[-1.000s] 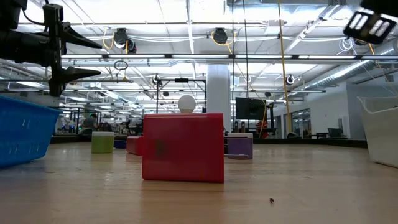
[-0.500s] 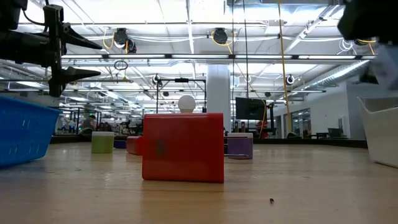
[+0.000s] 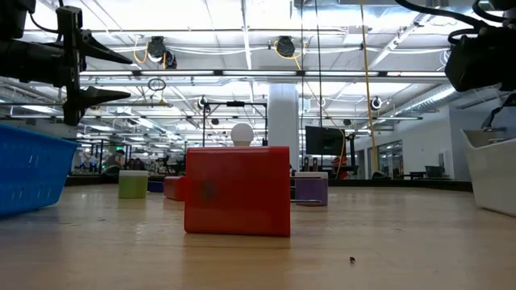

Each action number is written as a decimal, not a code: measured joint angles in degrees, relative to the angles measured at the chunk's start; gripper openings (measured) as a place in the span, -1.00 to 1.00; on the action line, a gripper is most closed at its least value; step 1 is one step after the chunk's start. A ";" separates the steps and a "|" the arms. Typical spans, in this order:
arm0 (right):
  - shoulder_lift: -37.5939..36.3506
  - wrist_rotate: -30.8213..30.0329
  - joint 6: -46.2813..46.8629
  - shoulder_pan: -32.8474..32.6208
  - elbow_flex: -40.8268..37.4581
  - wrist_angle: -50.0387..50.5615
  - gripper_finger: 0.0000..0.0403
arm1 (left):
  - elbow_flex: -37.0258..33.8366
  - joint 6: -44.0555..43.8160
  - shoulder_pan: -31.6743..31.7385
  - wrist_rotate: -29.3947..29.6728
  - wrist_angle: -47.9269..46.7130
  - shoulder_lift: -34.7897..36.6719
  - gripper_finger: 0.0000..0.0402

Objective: Pick & Place Office items
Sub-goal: Put the light blue charger adapter into the gray bin, then put the violet charger adapter into the gray bin

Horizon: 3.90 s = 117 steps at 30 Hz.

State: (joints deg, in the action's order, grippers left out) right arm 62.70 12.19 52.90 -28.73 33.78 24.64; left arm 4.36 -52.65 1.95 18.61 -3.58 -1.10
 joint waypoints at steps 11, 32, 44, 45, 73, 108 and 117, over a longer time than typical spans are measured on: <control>0.00 0.07 0.97 0.00 0.00 -1.16 -0.34 | 0.00 -0.13 0.00 -0.02 -1.39 -0.01 0.38; -0.99 -1.28 -2.43 2.15 4.23 -20.36 -0.16 | 0.00 -1.88 0.00 -0.15 -0.63 0.00 0.38; -0.98 -4.92 -16.01 11.60 12.97 -16.04 -0.18 | 0.00 -3.06 0.00 -2.70 2.72 -0.01 0.38; -0.98 -4.92 -17.13 12.46 13.78 -14.86 -0.18 | 0.00 -3.07 0.00 -3.02 2.90 0.00 0.38; 31.82 -9.06 -32.19 17.89 58.78 18.47 -0.18 | 0.00 0.32 0.00 -4.31 3.31 -0.01 0.38; 48.55 -15.13 -4.23 18.14 70.30 26.92 -0.14 | 0.00 -5.96 0.00 -9.65 3.35 -0.02 0.38; 48.46 -12.40 5.17 17.68 62.66 21.73 0.11 | 0.00 -6.01 0.00 -15.60 3.35 -0.02 0.38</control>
State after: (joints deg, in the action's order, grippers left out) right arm 111.15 -0.21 58.08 -11.05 96.44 46.37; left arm 4.36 -58.65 1.96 3.01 -0.23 -1.13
